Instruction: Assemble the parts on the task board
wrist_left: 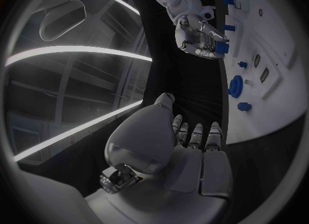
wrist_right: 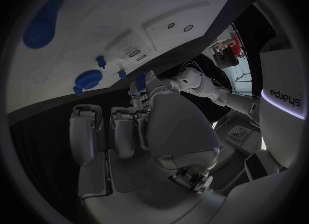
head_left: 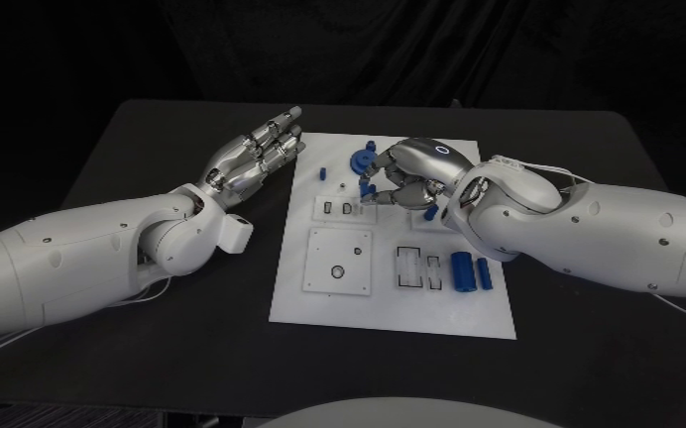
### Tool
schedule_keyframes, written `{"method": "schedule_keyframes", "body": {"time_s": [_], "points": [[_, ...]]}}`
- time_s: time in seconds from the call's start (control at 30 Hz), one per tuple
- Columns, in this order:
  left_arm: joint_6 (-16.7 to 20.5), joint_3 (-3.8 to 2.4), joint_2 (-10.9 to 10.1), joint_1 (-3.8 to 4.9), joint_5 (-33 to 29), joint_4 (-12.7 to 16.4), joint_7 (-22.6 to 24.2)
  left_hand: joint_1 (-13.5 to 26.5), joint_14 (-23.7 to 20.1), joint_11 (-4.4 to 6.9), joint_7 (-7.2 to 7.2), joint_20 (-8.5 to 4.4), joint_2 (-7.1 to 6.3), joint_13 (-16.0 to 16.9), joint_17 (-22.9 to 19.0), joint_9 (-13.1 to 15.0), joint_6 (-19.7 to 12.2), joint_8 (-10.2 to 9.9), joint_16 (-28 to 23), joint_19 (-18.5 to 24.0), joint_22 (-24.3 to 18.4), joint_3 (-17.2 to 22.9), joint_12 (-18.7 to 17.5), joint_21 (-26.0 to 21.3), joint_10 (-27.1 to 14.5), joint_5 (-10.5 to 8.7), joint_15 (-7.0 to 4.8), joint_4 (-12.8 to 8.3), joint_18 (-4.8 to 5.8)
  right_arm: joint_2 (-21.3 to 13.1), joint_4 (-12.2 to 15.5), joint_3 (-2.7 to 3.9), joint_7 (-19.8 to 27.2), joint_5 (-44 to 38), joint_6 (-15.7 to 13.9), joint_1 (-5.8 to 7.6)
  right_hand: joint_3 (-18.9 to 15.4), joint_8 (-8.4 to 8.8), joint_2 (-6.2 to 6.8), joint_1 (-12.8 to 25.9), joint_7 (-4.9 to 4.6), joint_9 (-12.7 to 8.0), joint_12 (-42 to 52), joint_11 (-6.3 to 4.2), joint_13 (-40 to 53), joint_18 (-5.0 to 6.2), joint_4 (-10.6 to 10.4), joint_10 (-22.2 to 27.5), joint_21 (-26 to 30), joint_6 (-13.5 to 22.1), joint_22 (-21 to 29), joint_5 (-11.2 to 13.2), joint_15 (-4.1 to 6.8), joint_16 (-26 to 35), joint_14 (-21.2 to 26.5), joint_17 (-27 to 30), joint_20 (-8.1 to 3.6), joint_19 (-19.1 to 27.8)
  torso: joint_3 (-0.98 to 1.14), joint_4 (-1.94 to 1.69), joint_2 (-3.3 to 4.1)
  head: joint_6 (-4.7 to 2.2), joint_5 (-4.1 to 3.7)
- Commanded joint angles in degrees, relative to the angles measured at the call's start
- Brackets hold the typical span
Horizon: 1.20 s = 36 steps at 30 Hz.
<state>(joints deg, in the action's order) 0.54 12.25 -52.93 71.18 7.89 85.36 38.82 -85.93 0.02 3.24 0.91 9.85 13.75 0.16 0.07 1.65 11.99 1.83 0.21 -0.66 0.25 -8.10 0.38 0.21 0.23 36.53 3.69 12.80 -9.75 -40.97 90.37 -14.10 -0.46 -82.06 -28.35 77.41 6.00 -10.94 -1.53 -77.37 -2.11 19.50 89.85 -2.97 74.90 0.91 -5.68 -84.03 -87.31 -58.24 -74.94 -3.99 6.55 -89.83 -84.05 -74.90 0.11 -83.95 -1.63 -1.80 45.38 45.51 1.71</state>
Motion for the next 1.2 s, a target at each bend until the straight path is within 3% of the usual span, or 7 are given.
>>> {"method": "schedule_keyframes", "body": {"time_s": [0.03,0.3,0.53,0.8,1.03,1.2], "points": [[-0.5,-0.04,0.1,-0.10,0.3,0.0,1.0,-0.1,0.0,-0.50,-0.27,0.36,0.20,0.0,-0.1,0.1,0.0,0.1,-0.2,0.1,0.1,0.3,-0.3,0.2,0.1,0.22,0.50,-0.1,-0.33,0.5,-0.7,0.06,-1.9,0.7,0.1,-0.49,0.0,-0.27,-0.69,-0.5,0.19,1.5,0.1,-0.06,15.1,-0.10,0.6,-6.0,0.3,-0.7,-14.0,-0.2,-0.31,-0.2,-5.9,-15.1,0.05,-4.3,-0.03,-0.04,-0.03,0.00,0.08],[-0.6,-0.04,0.3,-0.10,0.3,-0.1,1.0,-0.1,0.0,-0.50,-0.27,0.36,0.20,0.0,-0.1,0.1,0.0,0.1,-0.2,0.1,0.1,0.3,-0.3,0.2,0.1,0.22,0.50,-0.1,-0.33,1.4,-2.0,0.06,-3.1,0.7,2.3,-1.30,0.1,-0.14,-0.85,-0.7,0.02,1.6,0.1,0.11,15.1,0.01,1.2,-6.0,0.7,-0.6,-13.8,-0.2,-0.47,-0.2,-5.9,-15.1,0.20,-4.1,0.01,-0.12,-0.03,0.11,-0.17],[-0.7,-0.04,0.4,-0.10,0.3,-0.2,1.0,-0.1,0.0,-0.50,-0.27,0.36,0.20,0.0,-0.1,0.1,0.0,0.1,-0.2,0.1,0.1,0.3,-0.3,0.2,0.1,0.22,0.50,-0.1,-0.33,1.8,-3.1,0.06,-3.6,0.7,3.2,-1.77,0.2,-0.04,-0.94,-0.9,-0.06,1.7,0.1,0.18,15.1,0.03,1.5,-6.0,0.8,-0.5,-13.8,-0.2,-0.54,-0.2,-5.9,-15.1,0.28,-4.0,-0.02,0.04,-0.07,0.26,-0.06],[-0.7,-0.04,0.4,-0.10,0.3,-0.2,1.0,-0.1,0.0,-0.49,-0.26,0.38,0.22,-0.1,-0.1,0.1,-0.1,0.1,-0.2,0.1,0.1,0.5,-0.3,0.2,0.1,0.13,0.52,-0.2,-0.33,2.0,-3.9,0.06,-3.9,-0.4,3.9,-1.96,0.3,0.04,-1.04,-1.0,-0.14,1.8,0.1,0.26,15.1,0.10,1.8,-6.0,1.1,-0.5,-13.7,-0.2,-0.61,-0.2,-5.9,-15.1,0.35,-3.9,0.01,0.05,-0.05,0.26,-0.01],[-0.8,-0.04,0.5,-0.10,0.3,-0.3,1.0,-0.1,0.0,-0.49,-0.26,0.38,0.22,-0.1,-0.1,0.1,-0.1,0.1,-0.2,0.1,0.1,0.5,-0.3,0.2,0.1,0.13,0.52,-0.2,-0.33,2.2,-4.0,0.06,-4.3,-1.3,5.3,-2.02,0.2,0.21,-1.07,-1.0,-0.18,1.8,0.1,0.32,15.1,0.12,2.0,-6.0,1.1,-0.3,-13.7,-0.2,-0.66,-0.2,-5.9,-15.1,0.41,-3.8,0.01,-0.17,-0.03,0.34,-0.25],[-0.8,-0.04,0.6,-0.10,0.3,-0.3,0.9,-0.1,0.0,-0.49,-0.26,0.38,0.22,-0.1,-0.1,0.1,-0.1,0.1,-0.2,0.1,0.1,0.5,-0.3,0.2,0.1,0.13,0.52,-0.2,-0.33,2.3,-4.2,0.06,-4.5,-1.5,6.0,-2.04,0.2,0.34,-1.07,-0.9,-0.21,1.8,0.1,0.35,15.1,0.14,2.1,-6.0,1.2,-0.1,-13.7,-0.2,-0.69,-0.2,-5.9,-15.1,0.44,-3.8,-0.03,-0.05,-0.03,0.37,-0.20]]}}
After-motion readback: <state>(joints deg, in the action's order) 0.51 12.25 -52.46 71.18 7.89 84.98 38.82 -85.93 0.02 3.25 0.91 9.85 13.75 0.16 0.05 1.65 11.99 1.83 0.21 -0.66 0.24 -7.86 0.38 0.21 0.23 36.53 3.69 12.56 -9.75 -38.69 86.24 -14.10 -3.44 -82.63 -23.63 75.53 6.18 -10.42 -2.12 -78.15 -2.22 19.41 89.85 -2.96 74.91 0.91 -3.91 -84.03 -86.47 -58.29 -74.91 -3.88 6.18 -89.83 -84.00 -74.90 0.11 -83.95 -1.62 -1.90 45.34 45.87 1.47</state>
